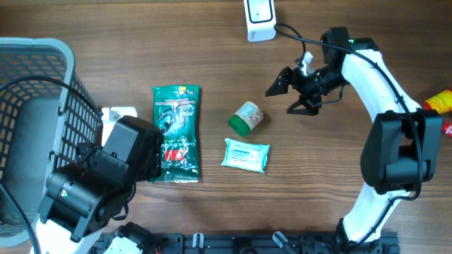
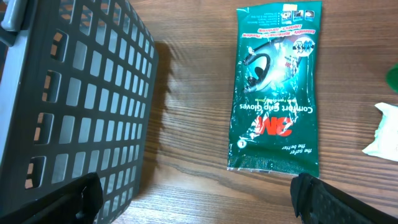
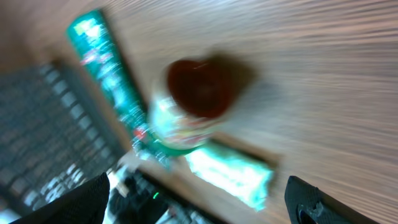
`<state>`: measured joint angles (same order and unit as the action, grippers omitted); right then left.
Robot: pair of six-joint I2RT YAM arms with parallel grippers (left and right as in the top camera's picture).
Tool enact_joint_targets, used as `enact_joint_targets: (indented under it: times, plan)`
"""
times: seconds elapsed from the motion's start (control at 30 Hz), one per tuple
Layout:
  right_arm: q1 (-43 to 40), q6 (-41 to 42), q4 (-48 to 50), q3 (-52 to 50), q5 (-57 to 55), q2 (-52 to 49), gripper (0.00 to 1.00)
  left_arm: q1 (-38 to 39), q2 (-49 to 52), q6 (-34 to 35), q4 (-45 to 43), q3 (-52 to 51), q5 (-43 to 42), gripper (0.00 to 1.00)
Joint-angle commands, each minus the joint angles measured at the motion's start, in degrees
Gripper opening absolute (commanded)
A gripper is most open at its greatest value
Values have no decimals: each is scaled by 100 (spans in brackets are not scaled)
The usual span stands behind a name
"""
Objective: Scan the item barcode
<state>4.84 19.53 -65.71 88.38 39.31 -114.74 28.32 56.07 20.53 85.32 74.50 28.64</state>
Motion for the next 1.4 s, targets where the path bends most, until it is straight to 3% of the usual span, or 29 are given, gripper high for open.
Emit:
enact_joint_targets:
  times: [0.0, 0.2, 0.47, 0.57, 0.67, 0.93, 1.13, 1.27, 1.37]
  plan:
    - [299, 1255, 74, 52, -1945, 138, 96, -48, -4, 96, 0, -15, -9, 100]
    - [1390, 1971, 688, 55, -2492, 155, 100, -48, -4, 96, 0, -15, -9, 100]
    - [3504, 3939, 1156, 52, -6078, 179, 100, -48, -4, 94, 0, -15, -9, 100]
    - [3982, 4516, 1154, 37, -6850, 26, 99, -48, -4, 96, 0, -15, -9, 100]
    - [4159, 4481, 1141, 37, -7165, -334, 96, -48, -4, 96, 0, -15, -9, 100]
    - [4212, 4131, 776, 37, -6422, -955, 84, -48, -4, 94, 0, -15, -9, 100]
    - [4159, 4192, 710, 44, -5910, -955, 63, -48, -4, 96, 0, -15, -9, 100]
    - [3884, 4159, 348, 170, -5458, -918, 61, -48, -4, 96, 0, -15, -9, 100]
    - [3510, 3523, -72, 570, -4896, -807, 57, -48, -4, 96, 0, -15, -9, 100]
